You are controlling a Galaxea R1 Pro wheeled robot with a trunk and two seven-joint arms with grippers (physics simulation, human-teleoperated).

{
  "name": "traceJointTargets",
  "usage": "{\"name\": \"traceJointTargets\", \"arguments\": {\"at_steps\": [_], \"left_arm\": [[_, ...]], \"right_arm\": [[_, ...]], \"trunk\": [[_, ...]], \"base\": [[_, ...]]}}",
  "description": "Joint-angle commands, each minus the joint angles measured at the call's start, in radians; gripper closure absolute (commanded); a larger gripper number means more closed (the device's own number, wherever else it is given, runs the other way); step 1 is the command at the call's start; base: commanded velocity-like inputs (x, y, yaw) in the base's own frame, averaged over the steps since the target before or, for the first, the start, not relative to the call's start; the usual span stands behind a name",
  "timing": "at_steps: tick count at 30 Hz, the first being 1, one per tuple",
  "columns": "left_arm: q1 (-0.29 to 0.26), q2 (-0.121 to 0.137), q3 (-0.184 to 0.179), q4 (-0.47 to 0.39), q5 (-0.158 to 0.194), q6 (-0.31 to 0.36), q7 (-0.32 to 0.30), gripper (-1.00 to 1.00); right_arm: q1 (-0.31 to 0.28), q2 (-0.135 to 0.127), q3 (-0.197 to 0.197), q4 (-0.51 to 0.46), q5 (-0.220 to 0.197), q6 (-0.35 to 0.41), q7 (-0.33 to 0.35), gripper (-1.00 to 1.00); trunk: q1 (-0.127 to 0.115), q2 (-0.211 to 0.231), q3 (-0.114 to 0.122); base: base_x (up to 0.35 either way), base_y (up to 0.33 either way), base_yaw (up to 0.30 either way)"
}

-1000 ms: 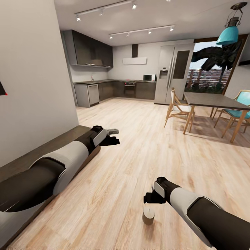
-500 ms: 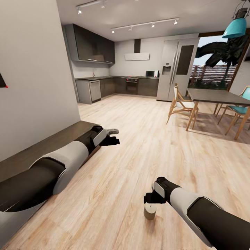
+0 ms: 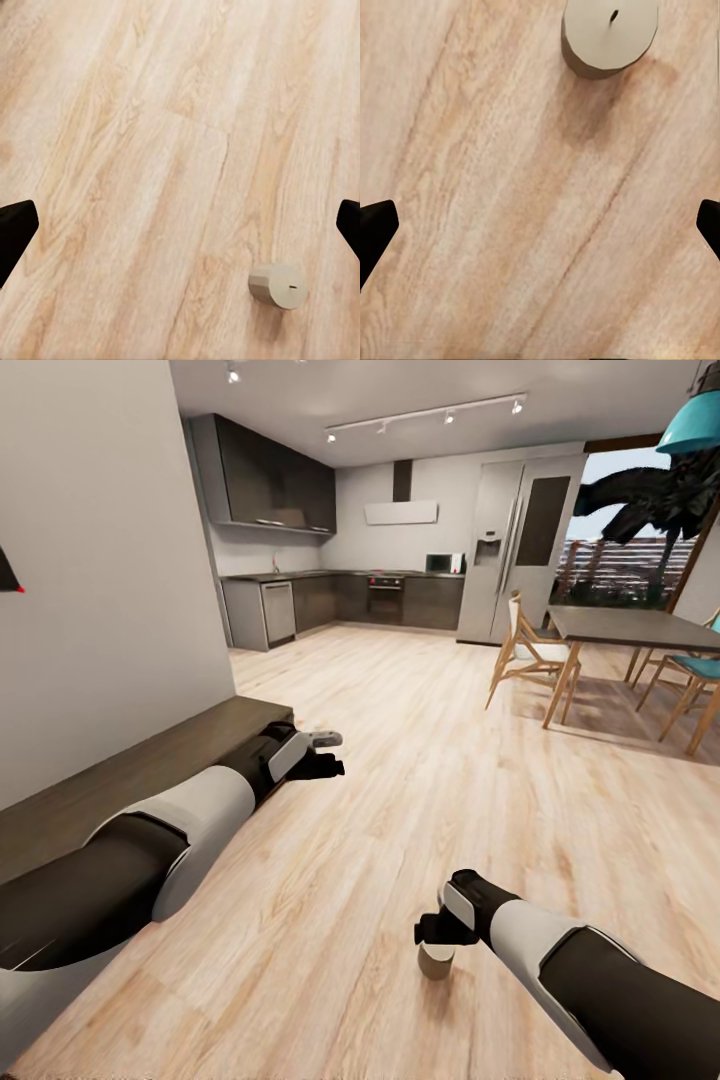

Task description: Place each of the two pumpkins and all three candles from the living room inside a cabinet in the living room (use any cabinet), then make sure every cabinet is closed, and position the cauldron so it is next to a table in the living room.

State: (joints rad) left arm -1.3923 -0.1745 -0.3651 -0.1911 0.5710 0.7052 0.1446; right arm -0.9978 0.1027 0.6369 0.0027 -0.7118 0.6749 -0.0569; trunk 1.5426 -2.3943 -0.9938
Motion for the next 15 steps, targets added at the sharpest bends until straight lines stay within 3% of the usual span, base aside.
{"name": "traceJointTargets", "arguments": {"at_steps": [1, 7, 11, 15], "left_arm": [[-0.001, 0.000, -0.003, -0.001, 0.008, 0.004, 0.007, -1.00], [0.000, 0.000, -0.003, -0.001, 0.008, 0.004, 0.007, -1.00], [0.000, 0.000, -0.003, -0.001, 0.008, 0.004, 0.007, -1.00], [0.000, 0.000, -0.003, -0.001, 0.008, 0.004, 0.007, -1.00]], "right_arm": [[-0.001, 0.000, 0.004, 0.000, -0.011, -0.003, -0.006, -1.00], [-0.001, -0.001, 0.003, 0.000, -0.012, -0.035, -0.006, -1.00], [-0.001, -0.001, 0.003, 0.000, -0.012, -0.038, -0.006, -1.00], [-0.001, -0.001, 0.003, 0.000, -0.012, -0.038, -0.006, -1.00]], "trunk": [[0.004, -0.008, -0.004], [0.027, -0.050, -0.023], [0.042, -0.078, -0.034], [0.042, -0.078, -0.033]], "base": [[0.000, 0.000, 0.001], [0.000, 0.000, -0.003], [0.000, 0.000, -0.186], [0.000, 0.000, -0.126]]}}
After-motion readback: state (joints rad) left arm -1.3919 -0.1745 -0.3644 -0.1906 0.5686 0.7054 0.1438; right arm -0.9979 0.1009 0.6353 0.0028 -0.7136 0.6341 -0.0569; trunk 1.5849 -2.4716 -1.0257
